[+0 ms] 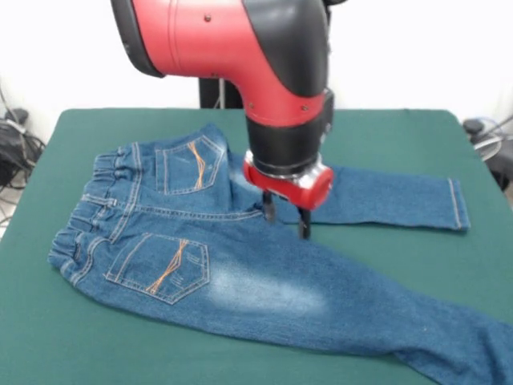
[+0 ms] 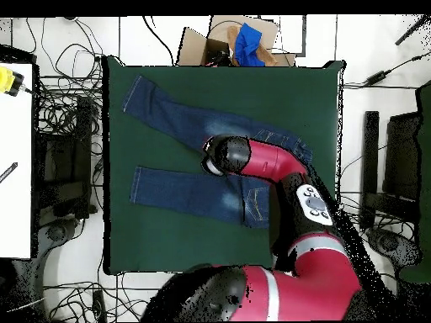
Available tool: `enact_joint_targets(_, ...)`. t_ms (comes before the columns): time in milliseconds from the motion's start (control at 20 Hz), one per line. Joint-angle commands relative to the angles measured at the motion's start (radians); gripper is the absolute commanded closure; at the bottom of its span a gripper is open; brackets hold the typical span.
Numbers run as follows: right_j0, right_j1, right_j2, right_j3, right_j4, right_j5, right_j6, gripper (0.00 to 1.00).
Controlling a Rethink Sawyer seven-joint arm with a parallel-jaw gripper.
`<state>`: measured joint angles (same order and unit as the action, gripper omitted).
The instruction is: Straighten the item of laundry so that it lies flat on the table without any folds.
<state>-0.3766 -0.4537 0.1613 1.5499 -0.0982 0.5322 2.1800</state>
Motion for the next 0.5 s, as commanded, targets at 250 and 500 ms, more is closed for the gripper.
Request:
enact_joint_targets(250, 0.042, -0.079, 0.106, 0.172, -0.073, 0.035, -0.041, 0.00)
enact_joint_targets(500, 0.082, -0.039, 0.099, 0.101, -0.064, 0.074, -0.024, 0.00)
